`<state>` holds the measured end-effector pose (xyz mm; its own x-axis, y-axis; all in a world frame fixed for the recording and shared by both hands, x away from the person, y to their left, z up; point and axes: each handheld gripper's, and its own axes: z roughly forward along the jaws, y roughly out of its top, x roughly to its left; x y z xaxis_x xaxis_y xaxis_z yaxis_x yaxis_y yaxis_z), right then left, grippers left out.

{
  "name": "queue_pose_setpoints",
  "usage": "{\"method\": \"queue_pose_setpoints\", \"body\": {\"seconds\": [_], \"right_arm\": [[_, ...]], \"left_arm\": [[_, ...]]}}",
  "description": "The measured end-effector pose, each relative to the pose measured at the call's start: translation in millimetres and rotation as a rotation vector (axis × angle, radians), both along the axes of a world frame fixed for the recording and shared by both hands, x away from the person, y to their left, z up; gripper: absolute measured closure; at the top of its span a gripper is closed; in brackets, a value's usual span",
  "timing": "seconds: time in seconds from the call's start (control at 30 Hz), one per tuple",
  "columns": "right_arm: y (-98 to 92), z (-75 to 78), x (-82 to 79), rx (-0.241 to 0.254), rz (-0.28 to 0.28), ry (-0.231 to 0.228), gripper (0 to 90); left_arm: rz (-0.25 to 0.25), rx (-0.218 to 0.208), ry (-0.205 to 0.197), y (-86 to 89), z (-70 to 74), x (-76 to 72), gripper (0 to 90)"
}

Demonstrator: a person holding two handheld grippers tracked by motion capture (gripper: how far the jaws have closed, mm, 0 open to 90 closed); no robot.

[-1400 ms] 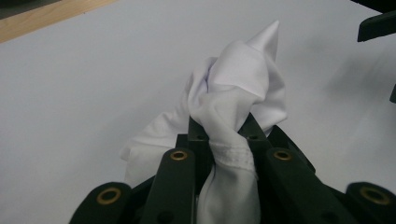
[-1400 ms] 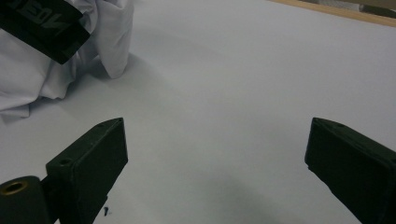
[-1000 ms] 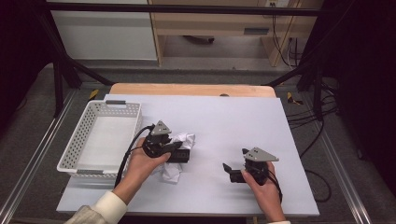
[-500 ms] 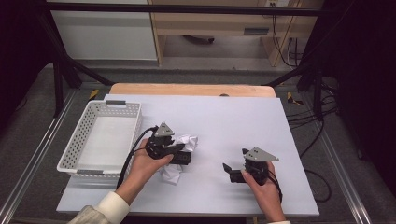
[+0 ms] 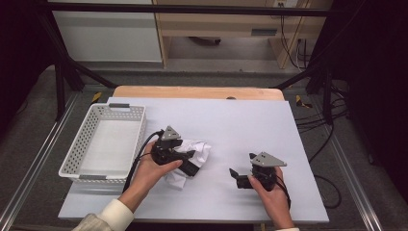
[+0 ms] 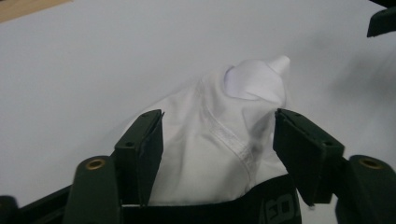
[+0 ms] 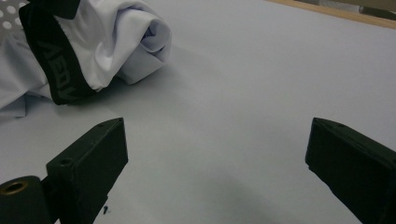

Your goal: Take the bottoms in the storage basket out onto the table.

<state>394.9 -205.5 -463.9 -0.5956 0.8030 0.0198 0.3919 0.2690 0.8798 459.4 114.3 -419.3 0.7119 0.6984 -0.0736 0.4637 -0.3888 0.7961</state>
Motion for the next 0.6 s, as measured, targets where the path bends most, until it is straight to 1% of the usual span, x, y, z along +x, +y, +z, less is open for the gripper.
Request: {"method": "queue_pose_setpoints", "body": {"seconds": [0.13, 0.2, 0.27, 0.3, 0.33, 0.4, 0.43, 0.5, 0.6], "right_arm": [[-0.2, 0.7, -0.2, 0.000, 0.003, -0.005, 5.8], [0.0, 1.0, -0.3, 0.001, 0.003, -0.008, 5.7], [0.4, 0.8, -0.4, -0.002, 0.002, -0.008, 5.6], [0.5, 0.7, -0.3, -0.005, 0.003, -0.011, 5.6], [0.6, 0.9, -0.3, -0.008, 0.001, -0.012, 5.6], [-0.2, 1.5, 0.2, -0.008, -0.015, -0.020, 5.3], [-0.9, 1.6, 0.6, -0.007, -0.021, -0.022, 5.2], [-1.8, 1.1, 0.7, -0.011, -0.033, -0.021, 5.2], [-2.5, 0.9, 0.5, -0.018, -0.047, -0.027, 5.4]], "left_arm": [[0.022, -0.047, -0.005, 4.4, 6.0, 0.5, 26.4], [0.021, -0.048, -0.011, 6.0, 9.0, -0.6, 25.3], [0.011, -0.033, -0.024, 6.7, 12.3, -1.8, 24.3], [0.013, -0.038, -0.026, 7.7, 14.6, -1.9, 23.7], [0.016, -0.061, -0.020, 8.7, 16.8, -2.2, 23.1], [0.002, -0.082, -0.014, 10.6, 21.4, -2.9, 21.7], [-0.004, -0.077, -0.016, 10.9, 23.4, -3.8, 20.8], [-0.007, -0.046, -0.033, 11.2, 26.8, -7.0, 19.4], [-0.005, -0.026, -0.047, 13.9, 31.1, -12.4, 18.1]]}}
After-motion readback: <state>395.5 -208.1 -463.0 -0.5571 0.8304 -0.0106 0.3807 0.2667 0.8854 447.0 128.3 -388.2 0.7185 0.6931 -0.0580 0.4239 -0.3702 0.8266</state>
